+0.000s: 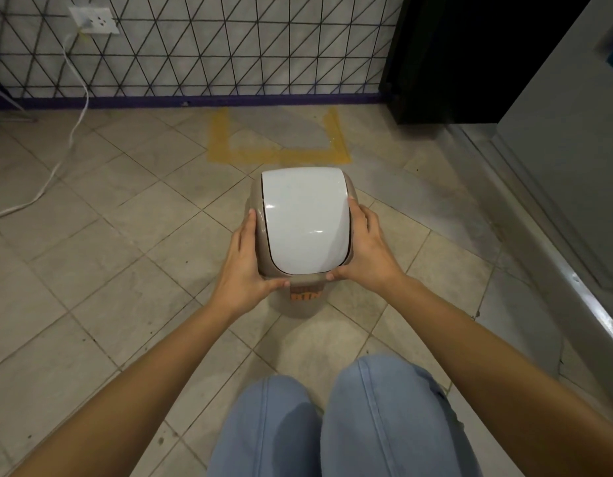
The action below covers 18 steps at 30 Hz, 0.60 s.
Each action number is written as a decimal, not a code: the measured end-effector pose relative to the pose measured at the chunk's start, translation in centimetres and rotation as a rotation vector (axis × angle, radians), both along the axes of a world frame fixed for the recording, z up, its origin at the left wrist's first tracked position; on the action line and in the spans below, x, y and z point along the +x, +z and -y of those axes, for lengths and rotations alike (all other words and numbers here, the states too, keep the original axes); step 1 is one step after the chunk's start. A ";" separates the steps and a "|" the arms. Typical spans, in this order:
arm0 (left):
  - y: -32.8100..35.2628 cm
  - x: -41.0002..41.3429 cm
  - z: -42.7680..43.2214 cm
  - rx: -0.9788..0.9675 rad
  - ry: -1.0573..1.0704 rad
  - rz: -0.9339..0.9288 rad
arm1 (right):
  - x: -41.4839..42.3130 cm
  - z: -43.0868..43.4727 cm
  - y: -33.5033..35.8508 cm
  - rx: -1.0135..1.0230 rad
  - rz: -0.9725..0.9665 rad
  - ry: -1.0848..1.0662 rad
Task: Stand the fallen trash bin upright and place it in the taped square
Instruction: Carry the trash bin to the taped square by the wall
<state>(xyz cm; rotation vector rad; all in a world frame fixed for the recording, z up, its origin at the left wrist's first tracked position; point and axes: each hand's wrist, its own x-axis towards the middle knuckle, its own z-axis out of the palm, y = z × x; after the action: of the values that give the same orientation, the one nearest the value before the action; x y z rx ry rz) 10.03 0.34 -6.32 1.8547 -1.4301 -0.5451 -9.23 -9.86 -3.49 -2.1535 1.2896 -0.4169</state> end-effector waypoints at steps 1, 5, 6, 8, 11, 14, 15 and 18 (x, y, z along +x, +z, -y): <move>0.1 0.1 0.4 0.003 0.004 -0.007 | 0.1 0.4 -0.1 -0.002 0.009 -0.005; 0.2 0.4 2.0 0.009 0.023 -0.034 | 0.6 1.9 -0.4 0.001 0.036 -0.014; 0.3 0.5 2.4 0.011 0.027 -0.040 | 0.7 2.3 -0.4 0.001 0.044 -0.015; 0.3 0.6 3.3 0.022 0.039 -0.058 | 1.0 3.2 -0.6 0.002 0.060 -0.017; 0.2 1.0 4.8 0.021 0.055 -0.068 | 1.4 4.8 -0.7 0.006 0.072 -0.013; 0.0 1.4 6.2 0.018 0.063 -0.071 | 1.9 6.3 -0.7 -0.002 0.063 0.000; 0.0 1.6 6.5 0.019 0.064 -0.075 | 2.1 6.6 -0.7 -0.004 0.060 0.001; -0.1 2.0 8.4 0.030 0.069 -0.115 | 2.5 8.4 -0.8 0.004 0.068 0.008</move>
<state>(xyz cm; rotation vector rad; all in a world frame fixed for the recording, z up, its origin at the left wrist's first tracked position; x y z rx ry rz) 12.02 -8.02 -6.39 1.8576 -1.2844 -0.6312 -6.69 -18.22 -4.25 -2.1221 1.2432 -0.4800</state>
